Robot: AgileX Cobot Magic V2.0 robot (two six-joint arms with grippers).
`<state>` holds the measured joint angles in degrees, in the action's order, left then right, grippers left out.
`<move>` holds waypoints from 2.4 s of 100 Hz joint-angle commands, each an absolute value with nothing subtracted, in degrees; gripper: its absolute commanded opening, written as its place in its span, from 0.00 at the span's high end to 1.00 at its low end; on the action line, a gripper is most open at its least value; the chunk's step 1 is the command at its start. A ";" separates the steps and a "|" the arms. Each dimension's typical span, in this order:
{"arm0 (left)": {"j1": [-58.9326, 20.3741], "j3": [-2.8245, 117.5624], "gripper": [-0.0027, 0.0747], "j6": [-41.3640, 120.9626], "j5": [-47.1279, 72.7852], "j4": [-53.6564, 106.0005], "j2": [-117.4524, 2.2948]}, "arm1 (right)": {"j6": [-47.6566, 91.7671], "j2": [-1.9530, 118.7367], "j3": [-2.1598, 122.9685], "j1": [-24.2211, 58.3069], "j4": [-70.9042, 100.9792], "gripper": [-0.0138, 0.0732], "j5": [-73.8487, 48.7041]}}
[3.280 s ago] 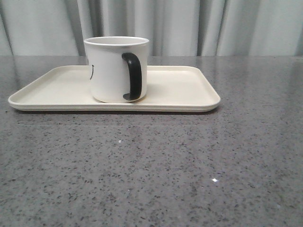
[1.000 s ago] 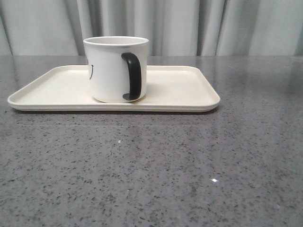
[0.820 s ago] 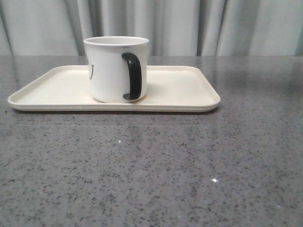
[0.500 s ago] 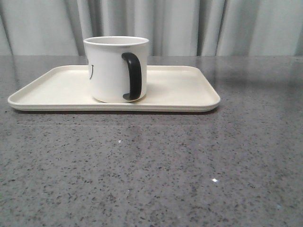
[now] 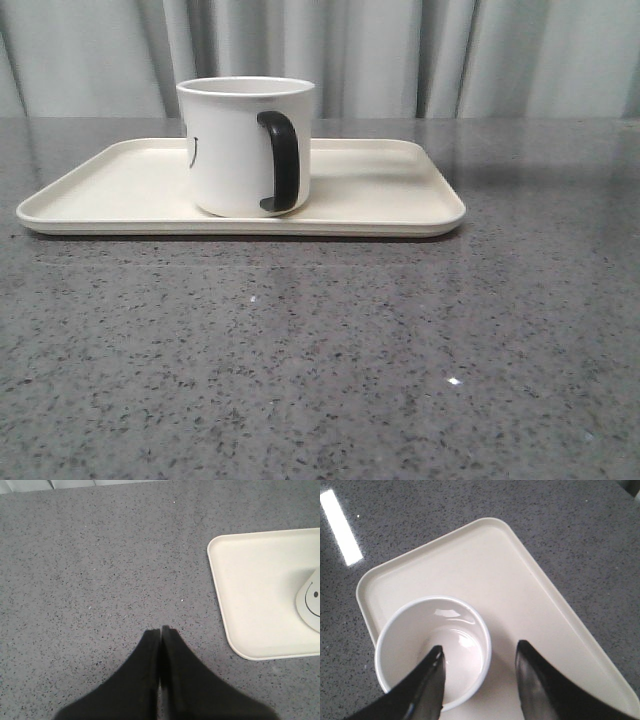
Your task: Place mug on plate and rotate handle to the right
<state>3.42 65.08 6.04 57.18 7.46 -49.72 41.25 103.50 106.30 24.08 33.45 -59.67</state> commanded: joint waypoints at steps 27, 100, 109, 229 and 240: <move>3.63 66.63 0.99 6.03 54.19 8.18 -49.31 | 40.48 105.18 108.03 24.53 34.89 0.44 -58.64; 3.63 66.63 0.99 6.03 54.47 8.18 -49.31 | 39.47 110.03 108.03 24.53 35.11 0.44 -59.87; 3.63 66.63 0.99 6.03 54.47 8.18 -49.31 | 39.47 110.48 108.03 24.53 35.46 0.44 -60.05; 3.63 66.63 0.99 6.03 55.44 8.18 -49.31 | 41.80 111.92 122.24 26.16 30.10 0.91 -67.53; 3.63 66.63 0.99 6.03 55.44 8.18 -49.31 | 42.96 111.92 128.93 26.16 24.59 0.91 -71.33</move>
<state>3.47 65.08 6.04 58.81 7.46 -49.72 41.55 115.36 122.97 26.28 27.14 -69.58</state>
